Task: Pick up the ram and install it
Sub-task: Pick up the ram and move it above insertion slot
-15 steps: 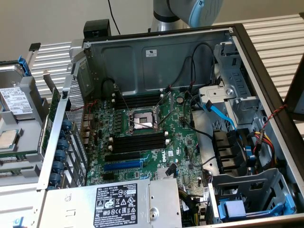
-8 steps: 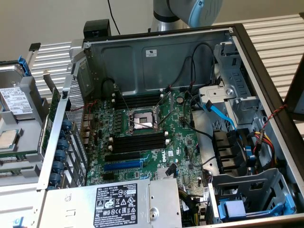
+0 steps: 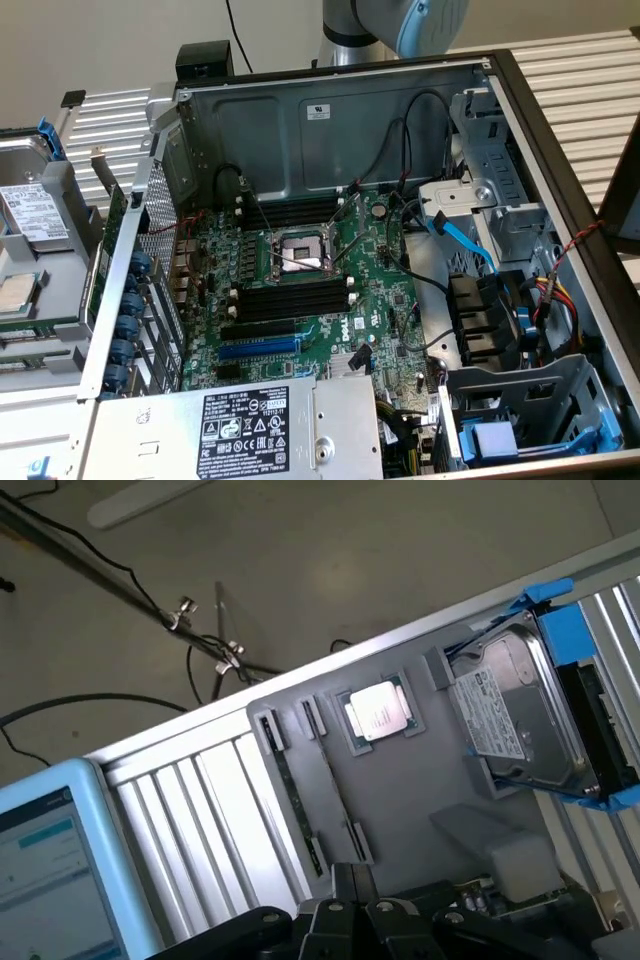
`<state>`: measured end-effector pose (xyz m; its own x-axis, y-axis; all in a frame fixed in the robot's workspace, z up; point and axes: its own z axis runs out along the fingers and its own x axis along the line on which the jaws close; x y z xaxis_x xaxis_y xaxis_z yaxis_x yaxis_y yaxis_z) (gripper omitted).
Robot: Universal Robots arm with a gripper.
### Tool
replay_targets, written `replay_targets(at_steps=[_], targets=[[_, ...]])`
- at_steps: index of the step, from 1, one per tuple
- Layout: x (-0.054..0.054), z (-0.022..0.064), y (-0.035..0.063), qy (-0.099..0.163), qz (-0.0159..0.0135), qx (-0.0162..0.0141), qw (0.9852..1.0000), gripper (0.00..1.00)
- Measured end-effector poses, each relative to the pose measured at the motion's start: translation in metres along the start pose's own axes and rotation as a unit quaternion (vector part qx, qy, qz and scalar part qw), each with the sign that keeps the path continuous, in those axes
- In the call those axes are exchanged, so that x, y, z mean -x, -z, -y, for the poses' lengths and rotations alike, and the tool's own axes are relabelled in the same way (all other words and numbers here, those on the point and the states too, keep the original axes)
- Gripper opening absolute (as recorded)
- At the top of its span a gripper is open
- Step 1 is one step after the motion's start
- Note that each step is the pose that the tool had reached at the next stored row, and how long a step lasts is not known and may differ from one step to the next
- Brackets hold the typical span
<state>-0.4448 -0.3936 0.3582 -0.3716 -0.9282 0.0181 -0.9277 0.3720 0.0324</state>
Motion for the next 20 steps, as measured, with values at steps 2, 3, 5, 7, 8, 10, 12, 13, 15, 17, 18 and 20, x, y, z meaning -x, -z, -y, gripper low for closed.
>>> replay_targets(at_steps=[2,3,5,7,8,10,12,13,15,17,18,20], targets=[[0.000,-0.0004,-0.0009,0.010,0.0000,-0.0012,0.9999,0.11],[0.000,-0.0010,-0.0017,0.013,0.0004,-0.0025,0.9999,0.11],[-0.001,-0.0030,-0.0035,0.016,0.0012,-0.0048,0.9999,0.11],[-0.003,-0.0068,-0.0053,0.016,0.0025,-0.0082,0.9998,0.11],[-0.003,-0.0087,-0.0061,0.017,0.0032,-0.0101,0.9998,0.11],[-0.005,-0.0122,-0.0076,0.017,0.0043,-0.0131,0.9998,0.11],[-0.006,-0.0145,-0.0084,0.022,0.0044,-0.0135,0.9997,0.11],[-0.006,-0.0146,-0.0085,0.029,0.0043,-0.0136,0.9995,0.11],[-0.006,-0.0148,-0.0089,0.047,0.0039,-0.0137,0.9988,0.11],[-0.006,-0.0150,-0.0096,0.065,0.0036,-0.0140,0.9978,0.11],[-0.006,-0.0151,-0.0102,0.074,0.0035,-0.0142,0.9972,0.11],[-0.006,-0.0153,-0.0116,0.091,0.0031,-0.0143,0.9958,0.11]])
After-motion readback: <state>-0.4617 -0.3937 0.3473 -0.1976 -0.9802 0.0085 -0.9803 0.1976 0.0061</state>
